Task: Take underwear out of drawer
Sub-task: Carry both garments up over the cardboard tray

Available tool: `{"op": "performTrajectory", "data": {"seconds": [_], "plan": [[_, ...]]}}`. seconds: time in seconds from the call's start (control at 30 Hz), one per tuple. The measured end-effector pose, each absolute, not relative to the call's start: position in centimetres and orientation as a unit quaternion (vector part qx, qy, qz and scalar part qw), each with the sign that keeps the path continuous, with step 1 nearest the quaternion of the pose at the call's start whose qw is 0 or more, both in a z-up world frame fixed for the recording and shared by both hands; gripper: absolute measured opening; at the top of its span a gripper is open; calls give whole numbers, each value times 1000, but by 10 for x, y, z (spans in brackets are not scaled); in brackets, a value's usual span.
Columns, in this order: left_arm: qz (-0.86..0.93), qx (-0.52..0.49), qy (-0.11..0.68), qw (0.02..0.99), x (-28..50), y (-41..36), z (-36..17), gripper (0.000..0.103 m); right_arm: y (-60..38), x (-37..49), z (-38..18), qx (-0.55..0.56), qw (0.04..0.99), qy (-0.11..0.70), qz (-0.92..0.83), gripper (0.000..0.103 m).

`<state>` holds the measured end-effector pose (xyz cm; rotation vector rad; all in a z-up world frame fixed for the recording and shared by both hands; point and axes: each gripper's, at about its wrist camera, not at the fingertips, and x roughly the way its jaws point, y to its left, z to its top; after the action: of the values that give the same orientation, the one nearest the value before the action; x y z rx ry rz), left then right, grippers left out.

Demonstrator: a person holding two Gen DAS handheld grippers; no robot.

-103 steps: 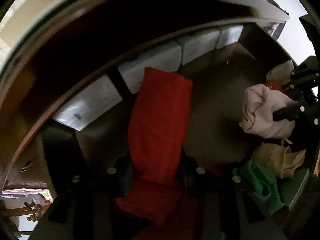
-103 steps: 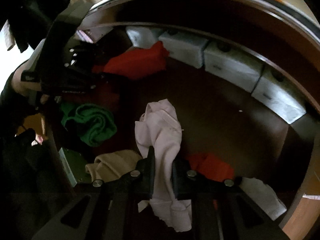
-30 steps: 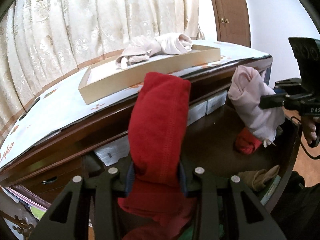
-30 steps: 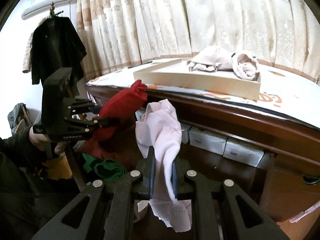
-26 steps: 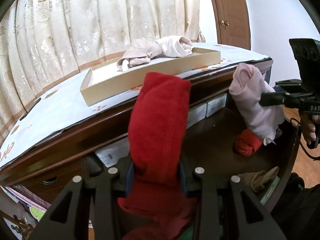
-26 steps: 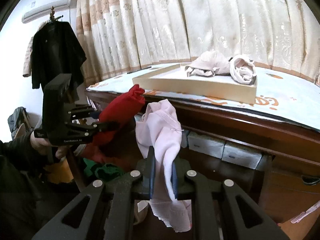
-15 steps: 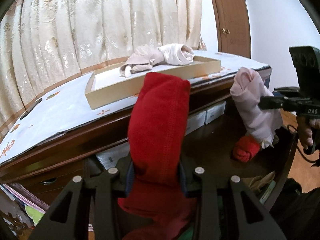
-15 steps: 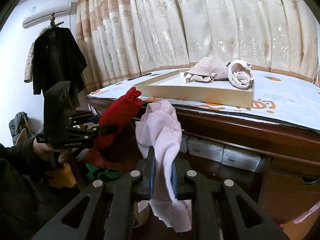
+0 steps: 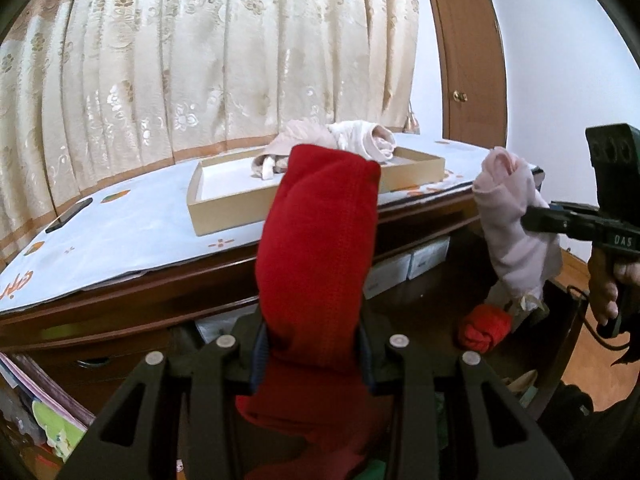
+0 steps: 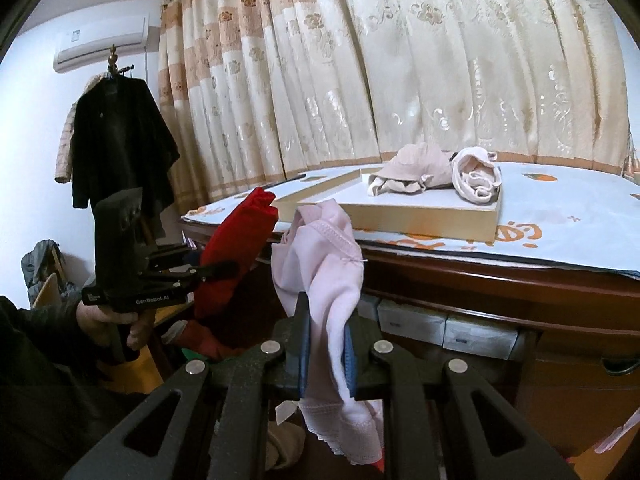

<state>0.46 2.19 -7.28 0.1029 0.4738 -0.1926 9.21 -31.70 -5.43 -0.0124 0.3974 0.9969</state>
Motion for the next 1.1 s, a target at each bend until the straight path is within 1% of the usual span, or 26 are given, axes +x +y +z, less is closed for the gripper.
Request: {"op": "performTrajectory", "data": {"seconds": [0.3, 0.4, 0.8, 1.1], "plan": [[-93, 33, 228, 969, 3, 24, -70, 34, -318, 91, -52, -2, 864, 190, 466, 15], [-93, 28, 223, 970, 1, 25, -66, 34, -322, 89, -47, 17, 865, 191, 463, 15], [-98, 15, 203, 974, -2, 26, -44, 34, -343, 85, 3, 37, 873, 160, 459, 15], [-100, -10, 189, 977, -3, 32, -21, 34, -340, 83, 20, 66, 866, 177, 463, 15]]}}
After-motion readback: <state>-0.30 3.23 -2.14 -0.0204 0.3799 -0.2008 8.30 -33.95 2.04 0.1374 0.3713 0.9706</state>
